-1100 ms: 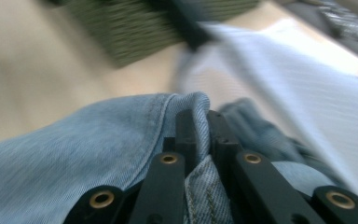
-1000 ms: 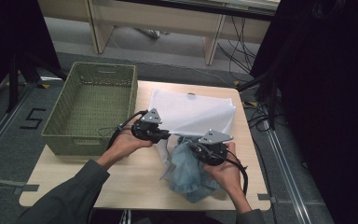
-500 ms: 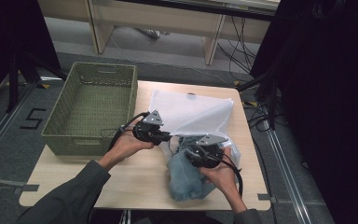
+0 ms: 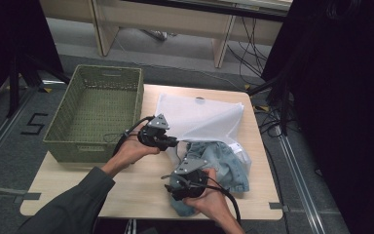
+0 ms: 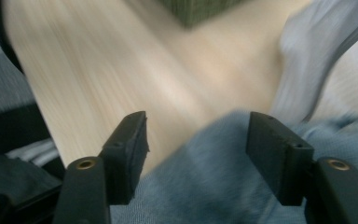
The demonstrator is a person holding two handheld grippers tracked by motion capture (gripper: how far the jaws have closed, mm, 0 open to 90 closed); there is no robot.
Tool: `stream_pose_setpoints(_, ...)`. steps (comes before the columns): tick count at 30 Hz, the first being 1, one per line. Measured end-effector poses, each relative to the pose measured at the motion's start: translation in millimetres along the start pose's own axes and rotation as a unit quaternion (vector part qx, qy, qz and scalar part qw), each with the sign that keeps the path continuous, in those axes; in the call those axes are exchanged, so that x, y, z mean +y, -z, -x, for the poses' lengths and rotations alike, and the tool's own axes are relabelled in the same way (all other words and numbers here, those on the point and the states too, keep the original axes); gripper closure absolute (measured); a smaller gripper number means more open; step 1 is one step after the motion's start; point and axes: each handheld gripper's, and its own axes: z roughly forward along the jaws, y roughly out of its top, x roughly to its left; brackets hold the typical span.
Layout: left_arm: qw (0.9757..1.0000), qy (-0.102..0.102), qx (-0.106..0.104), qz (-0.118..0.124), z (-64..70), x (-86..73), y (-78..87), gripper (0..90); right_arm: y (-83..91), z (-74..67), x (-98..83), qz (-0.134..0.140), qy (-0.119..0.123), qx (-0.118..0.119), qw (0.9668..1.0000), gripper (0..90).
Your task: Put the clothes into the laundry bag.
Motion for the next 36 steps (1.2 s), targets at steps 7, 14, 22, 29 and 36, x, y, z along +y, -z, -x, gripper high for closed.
stream_pose_setpoints(7, 1.0, 0.001, -0.003, 0.0, -2.0, -0.8, 0.4, 84.1, -32.5, 11.9, -32.8, -0.061, 0.036, -0.007, 0.9975, 71.0)
stream_pose_setpoints(14, 1.0, -0.003, -0.005, 0.0, 0.0, 0.5, 0.6, 84.6, 4.6, 29.3, -6.2, -0.009, 0.023, -0.045, 0.9987, 90.0)
stream_pose_setpoints(22, 0.9999, -0.002, -0.009, 0.008, 2.3, 3.1, 2.5, 84.9, 43.8, 72.8, 10.7, 0.064, -0.012, -0.099, 0.9929, 90.0)
stream_pose_setpoints(29, 0.9999, -0.01, -0.013, 0.004, 4.8, 4.8, 3.2, 86.9, 39.5, 115.2, 11.1, 0.08, -0.063, -0.164, 0.9812, 90.0)
stream_pose_setpoints(36, 0.9998, -0.007, -0.018, -0.006, 5.3, -1.7, -0.7, 84.3, 2.5, 104.5, -3.2, 0.014, -0.059, -0.138, 0.9886, 90.0)
